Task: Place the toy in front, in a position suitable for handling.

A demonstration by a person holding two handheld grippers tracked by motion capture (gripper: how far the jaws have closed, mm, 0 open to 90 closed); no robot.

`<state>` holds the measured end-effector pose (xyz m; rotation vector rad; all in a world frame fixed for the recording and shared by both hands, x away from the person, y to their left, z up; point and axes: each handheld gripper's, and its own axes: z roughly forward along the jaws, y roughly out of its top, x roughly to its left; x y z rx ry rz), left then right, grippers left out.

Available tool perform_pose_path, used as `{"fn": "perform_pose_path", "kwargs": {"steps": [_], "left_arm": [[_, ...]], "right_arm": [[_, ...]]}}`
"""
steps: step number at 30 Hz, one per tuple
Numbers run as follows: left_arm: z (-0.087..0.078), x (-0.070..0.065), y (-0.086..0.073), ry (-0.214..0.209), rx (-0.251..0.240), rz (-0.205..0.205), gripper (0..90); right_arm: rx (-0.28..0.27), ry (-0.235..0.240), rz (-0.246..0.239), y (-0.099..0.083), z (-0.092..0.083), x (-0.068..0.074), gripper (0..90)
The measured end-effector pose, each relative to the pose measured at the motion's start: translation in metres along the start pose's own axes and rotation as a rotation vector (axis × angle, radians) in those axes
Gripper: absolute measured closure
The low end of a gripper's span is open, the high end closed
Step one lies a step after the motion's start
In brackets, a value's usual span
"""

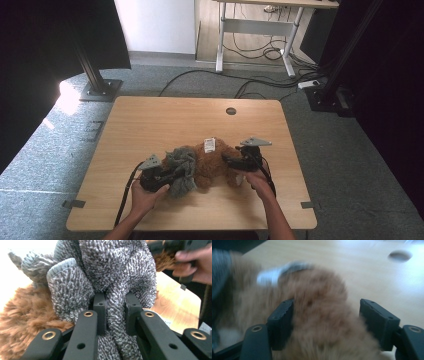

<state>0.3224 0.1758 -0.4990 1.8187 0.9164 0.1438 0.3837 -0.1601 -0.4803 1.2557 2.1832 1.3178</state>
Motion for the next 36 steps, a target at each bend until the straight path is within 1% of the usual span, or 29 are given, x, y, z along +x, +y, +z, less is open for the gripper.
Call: {"fn": "perform_pose_path", "kwargs": {"steps": [3,4,6,8,9,10,12,13,16,18,19,20,22,23,25,27,29,30,31,33,36], "left_arm": [[-0.002,-0.001,-0.001,-0.015,0.004,-0.009,75.5],[-0.003,-0.002,0.000,-0.020,0.006,-0.012,75.3],[-0.006,-0.004,0.000,-0.030,0.006,-0.022,75.1],[-0.011,-0.005,0.002,-0.049,0.001,-0.036,74.6],[-0.015,-0.007,0.005,-0.067,-0.005,-0.049,74.4],[-0.021,-0.010,0.012,-0.080,-0.011,-0.052,74.2],[-0.026,-0.016,0.023,-0.080,-0.021,-0.032,74.0],[-0.028,-0.020,0.030,-0.089,-0.028,-0.023,73.9],[-0.028,-0.033,0.055,-0.114,-0.048,0.008,73.7],[-0.023,-0.043,0.072,-0.115,-0.048,0.037,73.5],[-0.015,-0.050,0.083,-0.118,-0.032,0.057,73.4],[-0.006,-0.055,0.090,-0.118,-0.012,0.068,73.3],[0.018,-0.064,0.101,-0.116,0.055,0.084,73.2],[0.031,-0.067,0.103,-0.112,0.098,0.095,73.1],[0.058,-0.073,0.104,-0.084,0.169,0.113,73.0],[0.077,-0.075,0.100,-0.062,0.209,0.119,73.0],[0.083,-0.074,0.097,-0.052,0.204,0.115,73.2],[0.084,-0.073,0.097,-0.049,0.198,0.114,73.4],[0.083,-0.071,0.095,-0.047,0.192,0.113,73.6],[0.079,-0.067,0.092,-0.045,0.188,0.112,73.9],[0.069,-0.061,0.087,-0.015,0.163,0.114,74.5]], "right_arm": [[0.006,0.027,0.006,-0.017,0.000,0.000,41.0],[-0.006,0.030,-0.004,-0.023,-0.002,0.000,46.0],[-0.025,0.036,-0.009,-0.030,-0.005,0.003,52.9],[-0.040,0.029,-0.031,-0.036,-0.009,0.008,56.1],[-0.044,0.022,-0.038,-0.039,-0.010,0.010,56.6],[-0.054,0.012,-0.039,-0.042,-0.012,0.012,57.2],[-0.066,-0.002,-0.051,-0.049,-0.014,0.015,58.0],[-0.074,-0.010,-0.059,-0.051,-0.014,0.016,58.3],[-0.091,-0.021,-0.069,-0.056,-0.014,0.018,58.8],[-0.097,-0.029,-0.080,-0.057,-0.014,0.020,58.9],[-0.098,-0.032,-0.088,-0.057,-0.014,0.021,58.9],[-0.098,-0.034,-0.094,-0.058,-0.014,0.021,59.0],[-0.103,-0.035,-0.091,-0.058,-0.014,0.021,58.9],[-0.107,-0.035,-0.093,-0.059,-0.014,0.021,58.9],[-0.106,-0.039,-0.105,-0.059,-0.014,0.021,58.9],[-0.111,-0.045,-0.113,-0.060,-0.014,0.021,58.9],[-0.109,-0.057,-0.119,-0.061,-0.014,0.021,59.1],[-0.111,-0.059,-0.115,-0.062,-0.014,0.020,59.3],[-0.115,-0.056,-0.110,-0.063,-0.014,0.019,59.5],[-0.119,-0.052,-0.117,-0.063,-0.014,0.019,59.7],[-0.120,-0.057,-0.119,-0.064,-0.013,0.019,59.8]]}}
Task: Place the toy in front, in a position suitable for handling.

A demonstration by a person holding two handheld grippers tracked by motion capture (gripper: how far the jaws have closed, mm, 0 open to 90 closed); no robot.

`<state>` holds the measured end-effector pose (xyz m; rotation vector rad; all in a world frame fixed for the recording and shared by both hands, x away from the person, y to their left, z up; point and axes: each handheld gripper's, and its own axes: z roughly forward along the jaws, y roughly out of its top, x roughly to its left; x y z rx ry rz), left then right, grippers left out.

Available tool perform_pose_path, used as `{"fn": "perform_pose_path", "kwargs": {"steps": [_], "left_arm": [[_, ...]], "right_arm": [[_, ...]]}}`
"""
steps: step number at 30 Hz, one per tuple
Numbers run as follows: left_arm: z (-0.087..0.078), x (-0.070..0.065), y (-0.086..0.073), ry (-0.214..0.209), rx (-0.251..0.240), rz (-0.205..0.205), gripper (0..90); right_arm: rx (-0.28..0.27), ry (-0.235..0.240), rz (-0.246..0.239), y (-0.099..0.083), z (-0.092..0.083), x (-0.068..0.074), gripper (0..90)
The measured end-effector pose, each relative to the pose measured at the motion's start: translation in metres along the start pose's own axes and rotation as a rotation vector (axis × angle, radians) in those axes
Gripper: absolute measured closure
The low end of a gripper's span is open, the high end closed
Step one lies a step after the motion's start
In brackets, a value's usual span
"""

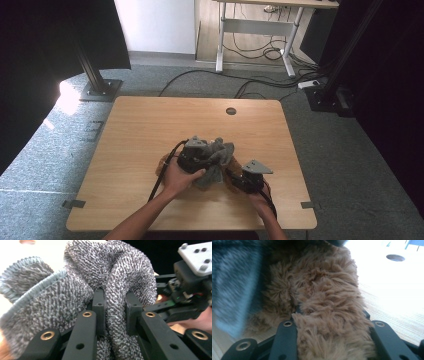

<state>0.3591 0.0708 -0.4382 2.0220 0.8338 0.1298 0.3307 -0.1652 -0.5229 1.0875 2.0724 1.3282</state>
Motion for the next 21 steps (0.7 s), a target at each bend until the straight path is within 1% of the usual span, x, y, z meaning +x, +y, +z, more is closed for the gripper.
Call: {"fn": "perform_pose_path", "kwargs": {"steps": [1,5,6,8,9,11,13,16,18,21], "left_arm": [[-0.005,0.005,-0.003,0.013,-0.008,-0.005,74.5],[-0.022,0.022,-0.015,0.035,-0.027,-0.043,74.7],[-0.027,0.026,-0.019,0.047,-0.029,-0.048,74.7],[-0.035,0.035,-0.026,0.088,-0.028,-0.056,74.7],[-0.039,0.040,-0.031,0.098,-0.025,-0.072,74.7],[-0.047,0.051,-0.040,0.083,-0.037,-0.115,74.8],[-0.053,0.057,-0.048,0.077,-0.050,-0.136,74.8],[-0.061,0.060,-0.053,0.078,-0.069,-0.147,74.8],[-0.067,0.062,-0.056,0.085,-0.078,-0.147,74.8],[-0.073,0.066,-0.060,0.090,-0.087,-0.163,74.8]], "right_arm": [[-0.001,0.000,0.001,0.000,0.000,0.000,59.9],[-0.003,0.005,0.002,-0.001,0.000,-0.001,60.0],[-0.004,0.006,0.003,-0.001,0.000,-0.001,60.1],[-0.005,0.004,0.004,-0.001,0.000,-0.001,60.1],[-0.003,0.004,0.006,-0.002,-0.001,-0.002,60.1],[-0.005,0.007,0.010,-0.003,-0.001,-0.002,60.2],[-0.002,0.012,0.008,-0.003,-0.001,-0.002,60.2],[-0.001,0.014,-0.002,-0.004,-0.003,0.002,60.3],[-0.003,0.017,0.001,-0.005,-0.004,0.001,60.3],[-0.003,0.019,0.006,-0.006,-0.004,0.001,60.4]]}}
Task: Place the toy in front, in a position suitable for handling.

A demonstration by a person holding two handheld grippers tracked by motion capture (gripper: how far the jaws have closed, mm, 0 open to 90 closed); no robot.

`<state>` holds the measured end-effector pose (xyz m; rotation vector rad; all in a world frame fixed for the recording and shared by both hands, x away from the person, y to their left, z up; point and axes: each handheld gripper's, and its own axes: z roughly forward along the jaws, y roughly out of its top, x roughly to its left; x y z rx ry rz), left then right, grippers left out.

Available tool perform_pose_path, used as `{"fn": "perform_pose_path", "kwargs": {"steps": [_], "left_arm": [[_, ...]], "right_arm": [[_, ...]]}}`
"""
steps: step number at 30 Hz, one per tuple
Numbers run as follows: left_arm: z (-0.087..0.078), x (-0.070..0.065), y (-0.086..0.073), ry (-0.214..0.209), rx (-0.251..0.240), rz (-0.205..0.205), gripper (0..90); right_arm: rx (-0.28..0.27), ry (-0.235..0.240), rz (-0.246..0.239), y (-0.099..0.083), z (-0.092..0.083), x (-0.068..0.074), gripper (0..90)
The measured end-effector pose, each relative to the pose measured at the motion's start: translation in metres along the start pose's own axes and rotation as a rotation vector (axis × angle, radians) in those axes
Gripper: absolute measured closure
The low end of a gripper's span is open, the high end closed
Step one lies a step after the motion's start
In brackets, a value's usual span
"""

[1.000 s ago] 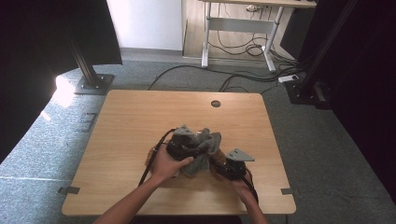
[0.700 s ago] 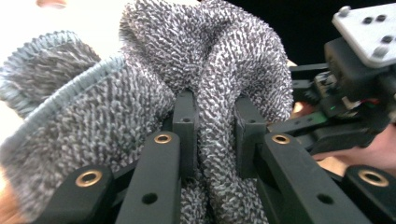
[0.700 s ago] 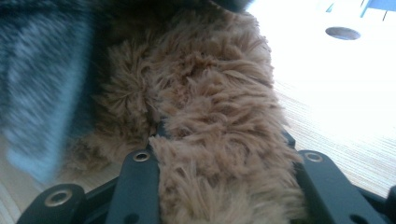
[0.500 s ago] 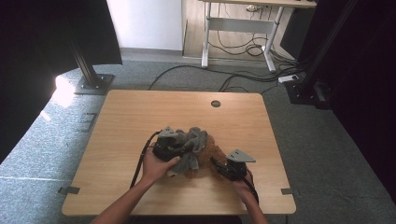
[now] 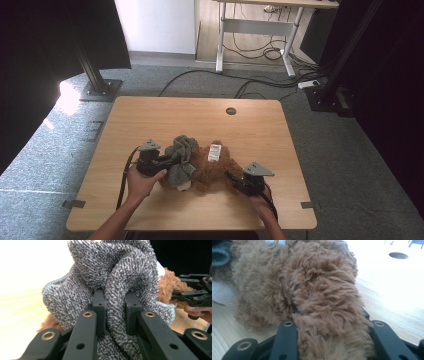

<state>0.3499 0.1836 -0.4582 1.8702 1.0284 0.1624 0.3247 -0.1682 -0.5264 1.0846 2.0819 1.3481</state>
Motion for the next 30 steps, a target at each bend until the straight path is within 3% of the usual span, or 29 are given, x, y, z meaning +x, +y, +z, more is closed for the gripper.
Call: {"fn": "perform_pose_path", "kwargs": {"steps": [12,20,24,27,30], "left_arm": [[-0.021,0.015,-0.013,0.027,-0.024,-0.037,74.7],[-0.032,0.013,-0.036,-0.003,-0.027,-0.051,74.6],[-0.042,0.017,-0.045,0.007,-0.016,-0.054,74.5],[-0.050,0.018,-0.061,-0.016,-0.003,-0.063,74.4],[-0.047,0.014,-0.069,-0.041,0.008,-0.072,74.2]], "right_arm": [[-0.002,0.000,0.012,-0.001,0.000,0.001,60.3],[0.008,0.021,0.014,-0.003,-0.004,0.004,60.7],[0.019,0.025,0.014,-0.006,-0.008,0.004,60.7],[0.027,0.032,0.025,-0.008,-0.010,0.004,60.9],[0.031,0.032,0.022,-0.009,-0.010,0.006,61.3]]}}
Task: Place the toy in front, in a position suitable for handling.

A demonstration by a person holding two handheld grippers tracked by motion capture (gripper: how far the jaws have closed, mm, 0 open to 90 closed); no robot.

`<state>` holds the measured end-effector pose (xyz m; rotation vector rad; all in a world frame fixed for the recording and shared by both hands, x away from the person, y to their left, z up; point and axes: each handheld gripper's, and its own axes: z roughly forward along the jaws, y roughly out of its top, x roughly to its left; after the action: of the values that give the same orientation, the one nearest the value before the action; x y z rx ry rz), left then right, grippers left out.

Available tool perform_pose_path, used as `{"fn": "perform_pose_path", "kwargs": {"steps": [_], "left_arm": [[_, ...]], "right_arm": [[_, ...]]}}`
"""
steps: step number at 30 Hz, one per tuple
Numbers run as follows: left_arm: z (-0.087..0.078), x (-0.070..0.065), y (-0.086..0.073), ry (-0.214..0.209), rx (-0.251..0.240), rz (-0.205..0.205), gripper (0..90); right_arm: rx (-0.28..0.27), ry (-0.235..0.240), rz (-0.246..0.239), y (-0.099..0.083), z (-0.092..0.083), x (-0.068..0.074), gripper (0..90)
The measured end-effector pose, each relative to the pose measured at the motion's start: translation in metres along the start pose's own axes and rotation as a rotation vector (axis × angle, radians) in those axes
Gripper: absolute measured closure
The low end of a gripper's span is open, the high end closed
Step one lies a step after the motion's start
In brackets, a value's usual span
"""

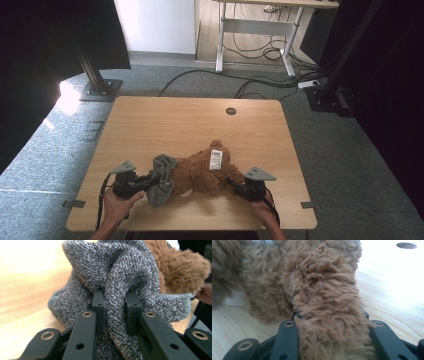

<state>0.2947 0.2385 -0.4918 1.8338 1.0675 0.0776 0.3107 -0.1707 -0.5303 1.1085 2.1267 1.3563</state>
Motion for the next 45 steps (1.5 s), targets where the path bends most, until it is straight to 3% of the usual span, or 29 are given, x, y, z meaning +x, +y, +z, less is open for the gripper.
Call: {"fn": "perform_pose_path", "kwargs": {"steps": [11,15,19,26,31,35,36,37,39,42,45], "left_arm": [[0.025,-0.005,-0.007,0.041,-0.020,0.014,74.4],[0.042,0.000,-0.001,0.072,-0.041,0.016,74.7],[0.062,0.004,0.012,0.121,-0.053,0.048,74.8],[0.082,0.020,0.037,0.126,-0.038,0.025,74.8],[0.079,0.022,0.037,0.114,-0.027,0.023,74.8],[0.068,0.027,0.022,0.122,0.025,0.012,74.6],[0.064,0.033,0.012,0.116,0.045,-0.013,74.4],[0.064,0.033,0.012,0.116,0.045,-0.013,74.4],[0.056,0.034,0.009,0.100,0.003,-0.040,74.5],[0.036,0.025,0.024,0.068,-0.080,-0.033,74.5],[0.023,0.005,0.053,0.022,-0.134,0.018,74.4]], "right_arm": [[0.013,-0.021,0.000,0.000,0.005,0.004,63.4],[0.005,-0.048,0.006,0.003,0.014,0.002,64.3],[0.000,-0.079,0.011,0.005,0.018,-0.004,64.7],[-0.007,-0.130,0.036,0.015,0.035,-0.023,64.9],[-0.009,-0.132,0.033,0.016,0.036,-0.025,64.9],[-0.016,-0.113,0.019,0.009,0.025,-0.019,64.6],[-0.014,-0.102,0.015,0.004,0.018,-0.018,64.5],[-0.014,-0.102,0.015,0.004,0.018,-0.018,64.5],[-0.008,-0.097,0.005,0.002,0.013,-0.017,64.3],[0.001,-0.098,-0.019,0.001,0.011,-0.013,64.2],[-0.003,-0.096,-0.033,0.000,0.010,-0.012,64.1]]}}
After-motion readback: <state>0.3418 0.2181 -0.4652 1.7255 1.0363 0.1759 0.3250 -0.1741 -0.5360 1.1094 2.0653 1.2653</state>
